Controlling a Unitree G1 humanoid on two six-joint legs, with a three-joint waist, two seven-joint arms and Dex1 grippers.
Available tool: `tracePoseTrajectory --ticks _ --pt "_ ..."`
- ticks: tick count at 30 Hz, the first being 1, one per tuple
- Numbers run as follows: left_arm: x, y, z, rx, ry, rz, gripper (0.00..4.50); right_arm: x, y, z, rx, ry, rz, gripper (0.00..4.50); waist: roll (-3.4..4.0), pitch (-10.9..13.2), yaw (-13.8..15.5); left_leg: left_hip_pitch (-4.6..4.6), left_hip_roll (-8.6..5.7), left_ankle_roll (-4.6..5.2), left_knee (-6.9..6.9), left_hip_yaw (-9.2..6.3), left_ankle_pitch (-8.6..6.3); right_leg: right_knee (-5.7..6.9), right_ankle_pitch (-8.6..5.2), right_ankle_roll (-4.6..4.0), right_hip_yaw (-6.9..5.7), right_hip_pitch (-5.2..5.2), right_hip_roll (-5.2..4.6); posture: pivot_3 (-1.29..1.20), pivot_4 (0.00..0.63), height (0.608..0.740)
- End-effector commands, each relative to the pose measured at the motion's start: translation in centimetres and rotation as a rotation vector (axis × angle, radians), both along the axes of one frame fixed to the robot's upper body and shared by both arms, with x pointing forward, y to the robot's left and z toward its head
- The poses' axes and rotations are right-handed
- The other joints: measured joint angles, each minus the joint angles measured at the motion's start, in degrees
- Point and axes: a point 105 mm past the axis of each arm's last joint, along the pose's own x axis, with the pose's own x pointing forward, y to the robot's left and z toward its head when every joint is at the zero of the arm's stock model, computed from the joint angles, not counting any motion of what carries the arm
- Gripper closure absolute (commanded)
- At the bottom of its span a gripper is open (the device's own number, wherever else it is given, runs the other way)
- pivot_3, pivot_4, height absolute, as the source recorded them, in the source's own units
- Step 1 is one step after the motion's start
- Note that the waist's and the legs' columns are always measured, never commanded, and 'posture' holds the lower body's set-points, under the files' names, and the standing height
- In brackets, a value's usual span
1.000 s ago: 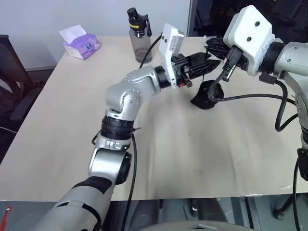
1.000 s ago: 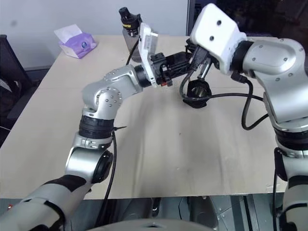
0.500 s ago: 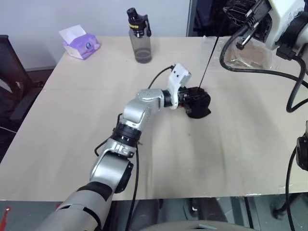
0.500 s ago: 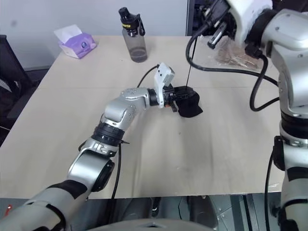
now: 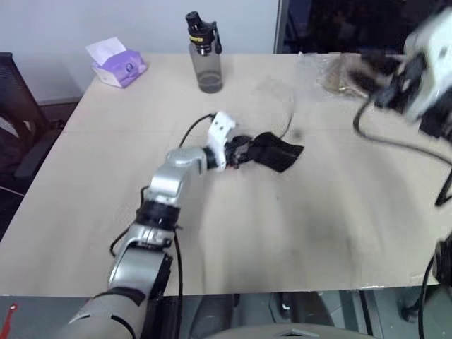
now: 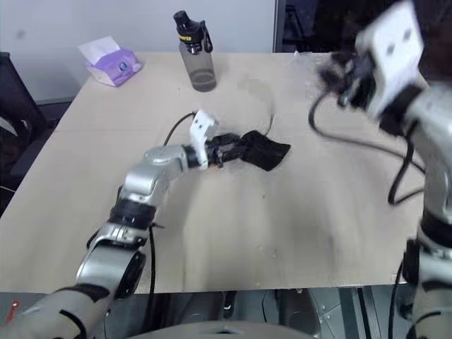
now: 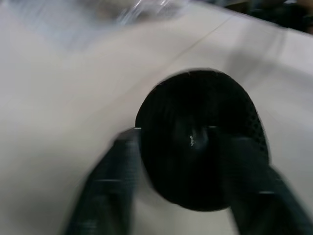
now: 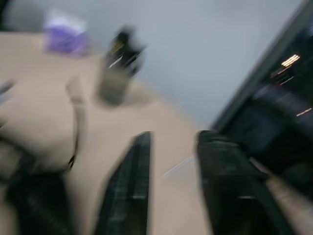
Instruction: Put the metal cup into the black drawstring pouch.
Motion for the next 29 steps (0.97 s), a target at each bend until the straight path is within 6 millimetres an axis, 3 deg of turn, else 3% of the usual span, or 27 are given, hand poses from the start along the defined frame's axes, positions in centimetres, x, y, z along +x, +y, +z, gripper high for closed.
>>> tracePoseTrajectory --ticks 1,6,7,10,11,14,16,22,29 --pt "0.0 1.9 5.7 -0.113 -0.242 0.106 1.59 -3.2 0.5 -1.4 0.017 0.015 0.045 1.17 0.01 0.00 0.37 -0.01 -0.02 0.00 0.03 -0.05 0.00 0.02 0.00 0.00 0.00 0.01 -0.04 0.00 0.150 0.740" --pt "0.5 7.2 8.3 -0.135 -0.468 0.387 1.59 -5.1 -0.5 -6.5 0.030 0.145 -0.027 1.17 -0.01 -0.04 0.55 0.28 -0.04 0.05 0.25 -0.18 -0.04 -0.10 -0.01 0.01 -0.01 0.46 -0.03 0.00 0.150 0.740" --pt "0.4 7.9 8.3 -0.121 -0.485 0.407 1.59 -5.3 -0.6 -7.1 0.042 0.158 -0.032 0.93 -0.01 -0.04 0.48 0.40 -0.06 0.07 0.26 -0.11 -0.05 -0.11 -0.01 0.02 0.01 0.57 -0.03 0.00 0.150 0.740" --pt "-1.8 7.7 6.9 -0.175 -0.328 0.206 1.59 -5.7 -0.7 -8.4 0.064 0.164 -0.038 0.03 0.00 -0.03 -0.01 0.72 -0.05 0.07 0.22 0.17 -0.05 -0.10 -0.03 0.03 0.01 0.87 0.01 0.00 0.150 0.740" --pt "-2.6 7.7 6.6 -0.175 -0.324 0.171 1.59 -5.6 -0.9 -8.6 0.079 0.157 -0.057 0.03 0.00 -0.03 -0.16 0.87 -0.02 0.07 0.17 0.22 -0.06 -0.10 -0.05 0.03 0.03 0.99 0.01 0.00 0.150 0.740" --pt "-5.2 8.7 4.0 -0.122 -0.234 0.136 0.80 -5.8 -2.0 -9.9 0.076 0.139 -0.124 0.00 -0.02 -0.05 -0.22 1.00 0.05 0.07 0.07 0.24 -0.06 -0.13 -0.09 0.08 0.05 1.04 0.04 0.00 0.150 0.740" --pt "-6.8 9.6 2.8 -0.096 -0.182 0.144 0.02 -6.3 -2.6 -10.7 0.079 0.146 -0.145 0.00 -0.02 -0.05 -0.21 1.05 0.09 0.06 0.01 0.24 -0.07 -0.14 -0.08 0.03 0.07 1.06 0.04 0.00 0.150 0.740" --pt "-10.9 11.7 1.0 -0.046 -0.100 0.225 0.02 -8.1 -4.1 -12.4 0.052 0.186 -0.169 0.00 -0.01 -0.05 0.08 1.08 0.15 0.06 -0.07 0.06 -0.07 -0.22 -0.32 0.01 0.11 1.06 -0.03 0.00 0.150 0.740" --pt "-14.6 11.6 -0.5 -0.038 -0.021 0.245 0.02 -6.6 -5.0 -12.7 0.038 0.178 -0.148 0.00 -0.05 -0.10 0.00 1.12 0.21 0.05 -0.05 0.22 -0.08 -0.32 -0.34 0.00 0.18 1.08 -0.09 0.00 0.150 0.740"
